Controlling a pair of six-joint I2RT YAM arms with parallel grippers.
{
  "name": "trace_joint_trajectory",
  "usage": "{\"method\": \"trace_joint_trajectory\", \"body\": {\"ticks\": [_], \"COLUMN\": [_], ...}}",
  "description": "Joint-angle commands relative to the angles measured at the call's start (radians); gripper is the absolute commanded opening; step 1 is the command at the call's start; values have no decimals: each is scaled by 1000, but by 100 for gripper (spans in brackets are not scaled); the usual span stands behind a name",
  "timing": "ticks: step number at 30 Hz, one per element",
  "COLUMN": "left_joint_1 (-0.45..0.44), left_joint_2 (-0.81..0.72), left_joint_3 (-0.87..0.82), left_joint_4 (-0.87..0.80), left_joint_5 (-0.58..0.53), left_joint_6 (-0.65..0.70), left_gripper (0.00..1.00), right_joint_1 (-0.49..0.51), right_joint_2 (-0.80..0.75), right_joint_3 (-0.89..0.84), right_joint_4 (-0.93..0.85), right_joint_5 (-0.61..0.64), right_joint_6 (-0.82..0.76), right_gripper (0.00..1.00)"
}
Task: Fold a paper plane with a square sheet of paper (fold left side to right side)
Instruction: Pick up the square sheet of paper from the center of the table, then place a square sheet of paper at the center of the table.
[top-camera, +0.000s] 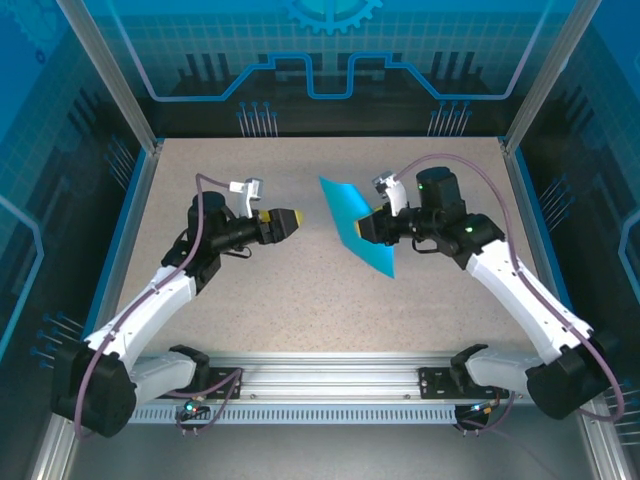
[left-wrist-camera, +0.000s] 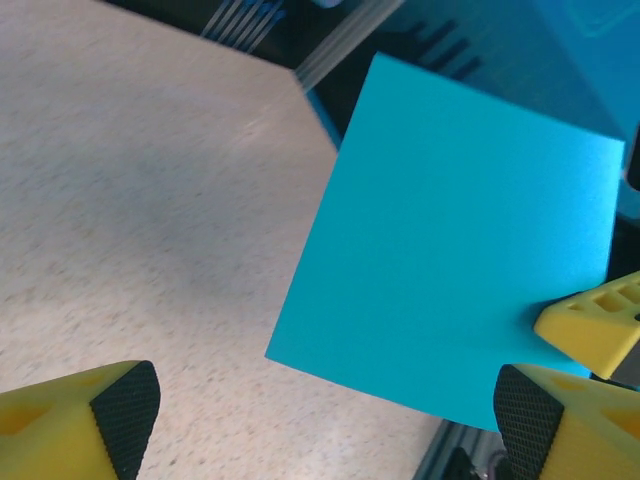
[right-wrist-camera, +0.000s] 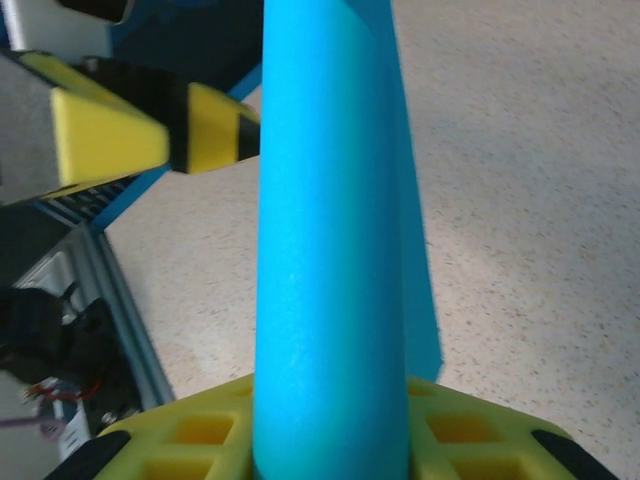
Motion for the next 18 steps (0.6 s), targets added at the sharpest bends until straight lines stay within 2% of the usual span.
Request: {"method": "trace_joint_trajectory", "body": {"ticks": [1, 10, 18], "left_joint_1": [7, 3, -79], "left_joint_2": [-24, -1, -2], "left_joint_3": [-2, 31, 79], "left_joint_4": [128, 226, 231], "left_joint_5": [129, 245, 327], "left_joint_6": [-10, -24, 25], "left_gripper": [91, 91, 91], "right_joint_1": [-7, -8, 4], "right_joint_2": [-51, -119, -138], "right_joint_3": [67, 109, 111], "right_joint_4": [-85, -30, 37], "right_joint_5": [-148, -295, -332], "right_joint_6": [-73, -2, 69], "right_gripper": [31, 30, 30]}}
